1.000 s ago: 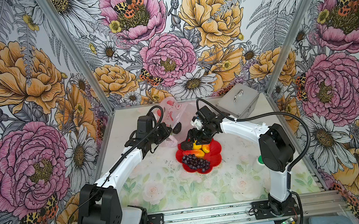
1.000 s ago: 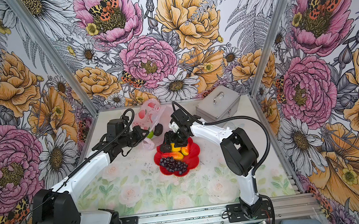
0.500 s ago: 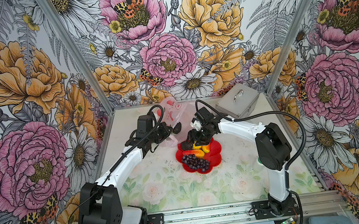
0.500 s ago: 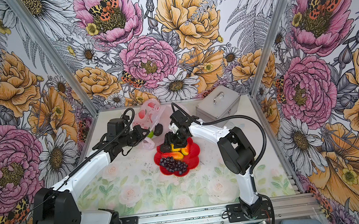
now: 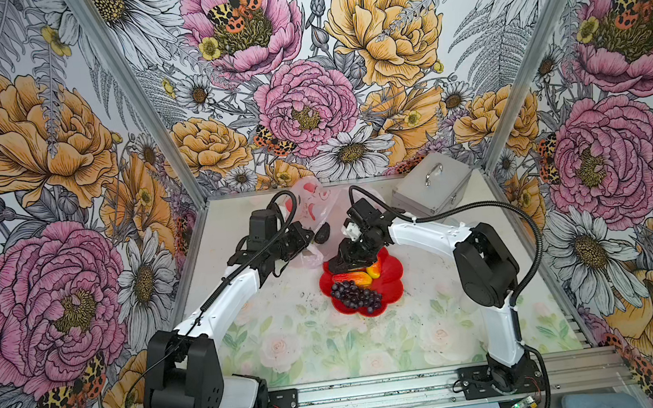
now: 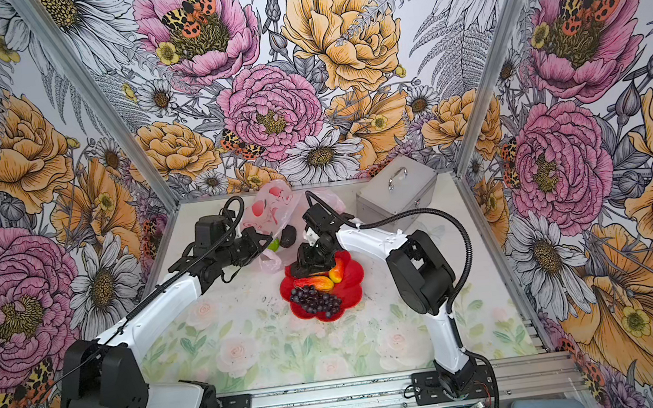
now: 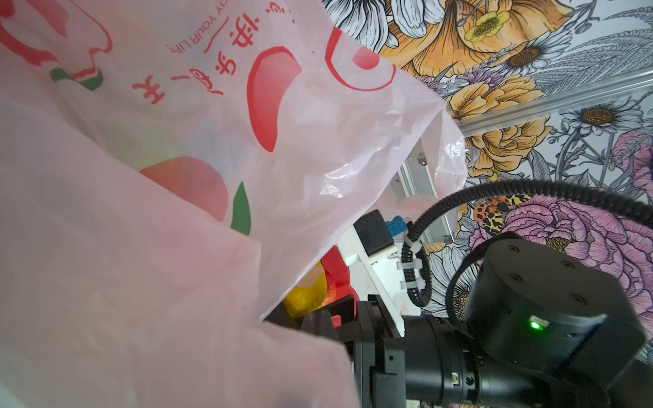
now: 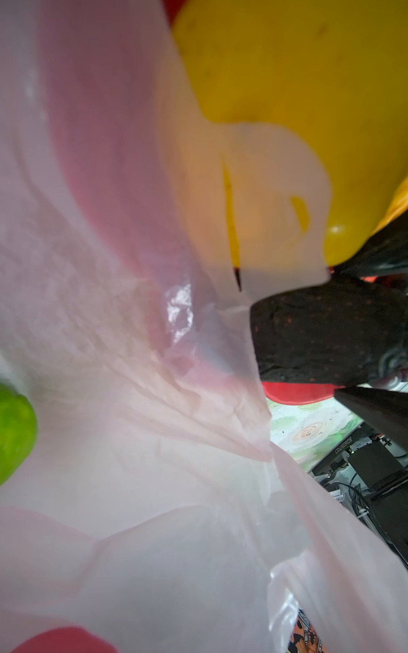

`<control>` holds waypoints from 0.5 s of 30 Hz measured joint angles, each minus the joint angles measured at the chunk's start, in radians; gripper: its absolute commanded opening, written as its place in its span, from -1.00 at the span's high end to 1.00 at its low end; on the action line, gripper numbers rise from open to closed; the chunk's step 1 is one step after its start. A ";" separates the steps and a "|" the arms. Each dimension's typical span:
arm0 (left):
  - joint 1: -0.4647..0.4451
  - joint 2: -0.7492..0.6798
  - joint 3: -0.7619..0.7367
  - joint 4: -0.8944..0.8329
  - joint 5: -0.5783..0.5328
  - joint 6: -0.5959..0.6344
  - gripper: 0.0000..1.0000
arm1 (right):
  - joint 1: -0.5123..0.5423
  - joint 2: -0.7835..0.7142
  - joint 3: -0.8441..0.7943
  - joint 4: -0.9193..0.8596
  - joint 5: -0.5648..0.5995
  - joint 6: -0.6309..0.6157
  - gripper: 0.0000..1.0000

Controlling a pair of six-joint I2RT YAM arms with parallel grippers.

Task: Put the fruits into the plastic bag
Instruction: 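Lower the right gripper onto the second dark avocado and grasp it, then carry the second dark avocado into the pink bag and release it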

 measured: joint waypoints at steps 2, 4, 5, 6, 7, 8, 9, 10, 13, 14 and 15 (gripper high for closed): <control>0.000 0.000 0.000 0.001 0.003 0.000 1.00 | 0.000 0.002 0.006 0.000 0.004 0.002 -0.03; 0.000 0.000 0.000 0.001 0.004 0.000 1.00 | 0.000 0.006 0.013 -0.002 0.007 0.005 -0.03; 0.000 0.000 0.000 0.003 0.005 0.000 1.00 | 0.000 0.010 0.018 -0.002 0.008 0.005 0.01; 0.001 0.000 0.000 0.006 0.007 0.000 1.00 | 0.000 0.012 0.019 -0.002 0.008 0.005 0.11; 0.002 0.000 0.000 0.007 0.008 0.000 1.00 | 0.000 0.013 0.019 -0.003 0.008 0.005 0.23; 0.002 0.000 0.000 0.008 0.008 0.000 1.00 | 0.000 0.014 0.019 -0.004 0.010 0.005 0.39; 0.002 0.000 0.000 0.010 0.010 0.000 1.00 | 0.000 0.014 0.019 -0.003 0.013 0.004 0.48; 0.002 0.000 0.000 0.010 0.011 0.000 1.00 | 0.000 0.014 0.019 -0.003 0.016 0.007 0.54; 0.005 0.000 0.000 0.016 0.014 0.000 1.00 | 0.000 0.014 0.018 -0.004 0.019 0.010 0.58; 0.006 0.000 0.000 0.016 0.014 0.000 1.00 | 0.000 0.013 0.016 -0.003 0.019 0.010 0.59; 0.006 0.000 0.000 0.016 0.014 0.000 1.00 | 0.000 0.010 0.013 -0.002 0.020 0.008 0.59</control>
